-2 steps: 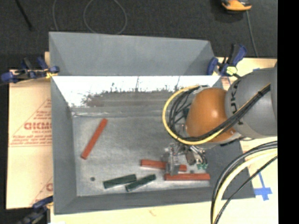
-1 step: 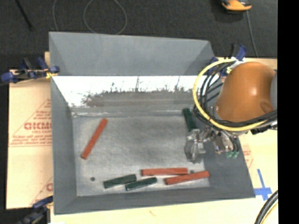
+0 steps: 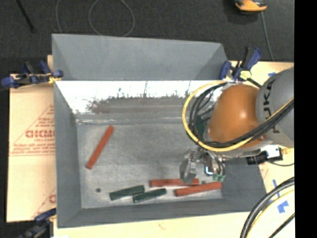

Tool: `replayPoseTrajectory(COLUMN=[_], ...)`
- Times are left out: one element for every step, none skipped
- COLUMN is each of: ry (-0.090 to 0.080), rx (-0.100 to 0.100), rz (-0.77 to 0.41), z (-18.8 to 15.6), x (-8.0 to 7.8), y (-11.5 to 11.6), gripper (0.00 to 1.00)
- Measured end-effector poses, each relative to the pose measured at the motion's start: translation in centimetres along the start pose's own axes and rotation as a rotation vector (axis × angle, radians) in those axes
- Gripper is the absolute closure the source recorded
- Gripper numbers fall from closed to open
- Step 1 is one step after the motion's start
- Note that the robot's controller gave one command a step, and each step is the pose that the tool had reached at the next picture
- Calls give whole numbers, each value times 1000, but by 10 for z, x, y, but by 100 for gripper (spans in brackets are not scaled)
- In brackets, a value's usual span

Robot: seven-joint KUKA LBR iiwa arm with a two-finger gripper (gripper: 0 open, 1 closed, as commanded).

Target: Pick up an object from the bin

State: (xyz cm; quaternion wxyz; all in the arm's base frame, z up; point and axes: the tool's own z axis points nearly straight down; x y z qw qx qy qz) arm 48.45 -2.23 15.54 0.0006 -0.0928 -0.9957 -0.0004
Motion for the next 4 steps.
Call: replayPoseTrajectory(ry=[-3,-17,-10,-13], rx=[0,0,0,2], rz=[0,-179,-179,-247], z=[-1,84,82,-90], x=[-1,7,8,-4], y=[0,-4,-4,-6], gripper=[0,0,100,100])
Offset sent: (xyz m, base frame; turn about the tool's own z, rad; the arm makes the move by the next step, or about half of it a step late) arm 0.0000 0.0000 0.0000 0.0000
